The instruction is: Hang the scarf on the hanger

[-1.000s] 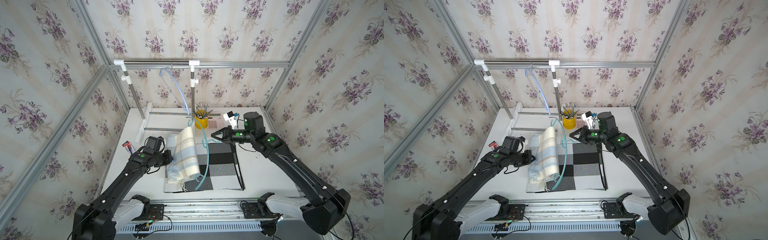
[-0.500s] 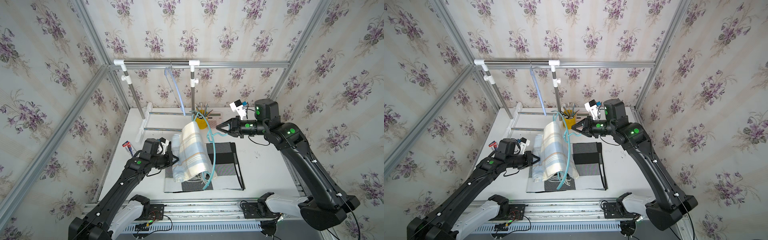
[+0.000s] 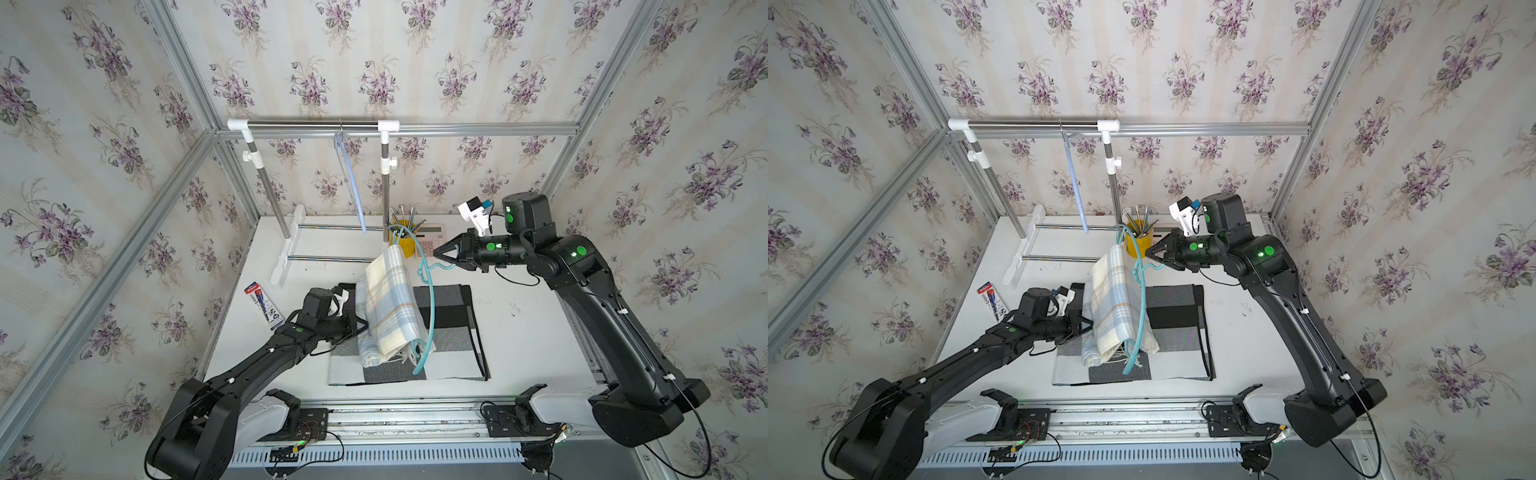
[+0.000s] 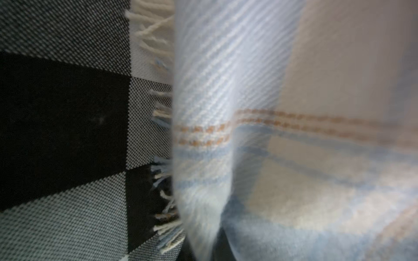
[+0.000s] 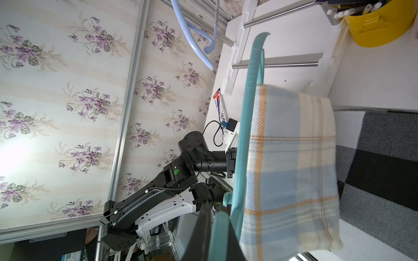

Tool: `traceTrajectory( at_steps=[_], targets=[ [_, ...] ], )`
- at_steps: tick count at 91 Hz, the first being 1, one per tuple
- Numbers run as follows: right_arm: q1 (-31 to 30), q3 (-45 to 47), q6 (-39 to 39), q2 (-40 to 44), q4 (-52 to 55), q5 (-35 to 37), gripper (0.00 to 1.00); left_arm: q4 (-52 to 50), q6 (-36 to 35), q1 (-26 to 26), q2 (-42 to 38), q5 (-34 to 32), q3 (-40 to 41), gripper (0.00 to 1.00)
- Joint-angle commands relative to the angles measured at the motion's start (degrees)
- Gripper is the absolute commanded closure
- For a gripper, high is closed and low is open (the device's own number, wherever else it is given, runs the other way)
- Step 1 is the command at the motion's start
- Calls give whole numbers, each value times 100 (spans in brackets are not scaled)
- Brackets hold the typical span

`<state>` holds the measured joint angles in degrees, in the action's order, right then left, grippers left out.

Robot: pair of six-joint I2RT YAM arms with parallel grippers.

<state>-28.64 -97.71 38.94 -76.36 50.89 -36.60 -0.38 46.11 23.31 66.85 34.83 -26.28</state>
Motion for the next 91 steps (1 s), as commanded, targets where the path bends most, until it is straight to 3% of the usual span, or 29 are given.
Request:
traceTrajectory(
  at_steps=[1, 14, 49, 76, 91],
  targets=[
    [1, -406, -43, -83, -140, -65, 100, 777, 227, 85, 295, -157, 85, 100],
    [-1, -719, -91, -220, 53, -26, 100, 1080, 361, 210, 368, 48, -78, 100],
    [-1, 31, -352, -65, -20, 465, 100, 35, 314, 359, -823, -109, -250, 100],
    [38, 334, -606, -53, 50, 976, 100, -1478, 153, 339, -2416, -495, -854, 100],
    [75, 450, -545, 16, -75, 831, 100, -2436, -193, 337, -2505, -628, -1693, 100]
  ],
)
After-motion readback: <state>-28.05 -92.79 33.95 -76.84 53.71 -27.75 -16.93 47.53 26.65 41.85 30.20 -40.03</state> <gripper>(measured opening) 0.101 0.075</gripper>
